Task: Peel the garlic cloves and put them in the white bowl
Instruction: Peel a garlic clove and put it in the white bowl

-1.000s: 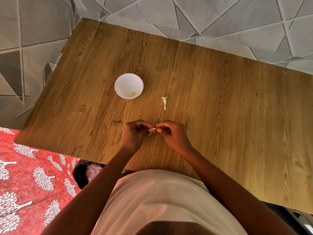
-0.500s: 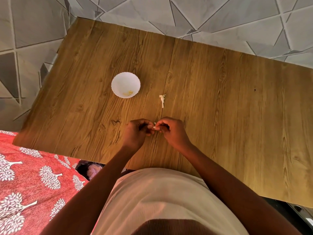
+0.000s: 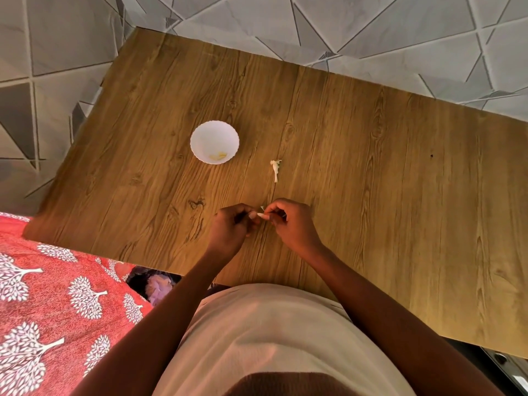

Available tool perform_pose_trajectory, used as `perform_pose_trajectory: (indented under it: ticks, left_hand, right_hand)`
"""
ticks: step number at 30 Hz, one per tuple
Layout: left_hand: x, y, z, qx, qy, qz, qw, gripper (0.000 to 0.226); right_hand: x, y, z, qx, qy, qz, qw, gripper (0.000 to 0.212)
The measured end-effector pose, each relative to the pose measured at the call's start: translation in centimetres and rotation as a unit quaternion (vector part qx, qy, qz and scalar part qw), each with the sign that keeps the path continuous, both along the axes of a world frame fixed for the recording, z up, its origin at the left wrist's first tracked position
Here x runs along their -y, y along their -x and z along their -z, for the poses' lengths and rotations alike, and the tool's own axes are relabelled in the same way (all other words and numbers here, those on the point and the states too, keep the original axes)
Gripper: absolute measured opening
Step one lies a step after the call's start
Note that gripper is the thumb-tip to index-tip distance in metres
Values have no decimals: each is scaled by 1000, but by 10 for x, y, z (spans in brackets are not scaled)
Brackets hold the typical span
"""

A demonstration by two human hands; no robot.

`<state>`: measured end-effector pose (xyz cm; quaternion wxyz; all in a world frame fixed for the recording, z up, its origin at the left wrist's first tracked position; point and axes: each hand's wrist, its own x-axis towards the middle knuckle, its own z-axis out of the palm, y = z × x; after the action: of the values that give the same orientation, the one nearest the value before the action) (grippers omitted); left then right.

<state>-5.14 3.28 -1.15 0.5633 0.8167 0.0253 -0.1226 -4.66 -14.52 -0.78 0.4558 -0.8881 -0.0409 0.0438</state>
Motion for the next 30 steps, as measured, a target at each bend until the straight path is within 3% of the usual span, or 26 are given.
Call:
perform_pose_trajectory:
  ticks: [5,9,12,15,20,23,27,30]
  left_hand:
    - [-11,14,5,150,-137,-38,979,12]
    - [-27,34,17,175,-240,-85,951,16]
    - [-36,45,27,175,-260,-97,945,28]
    - [-38,53,35,161,-275,-76,945,41]
    - [-39,57,41,165,-301,-61,937,41]
    - [-38,59,42,175,-313,-63,931,38]
    - [-37,61,42,201,-316,-62,925,33]
    - [-36,61,42,209,-315,-60,924,32]
  right_hand:
    - [-11,-13,-1,13,31,-58,998,13]
    - [-39,-31,4,55,116,-100,987,12]
    - [-64,-46,4,79,176,-118,974,10]
    - [-78,-60,7,48,198,-162,965,7]
    - [-70,-67,9,7,101,-157,982,20]
    - [-49,-55,9,14,83,-104,991,30]
    - [-22,-20,18,72,153,-53,984,41]
    - [-25,3,28,88,201,-84,972,47]
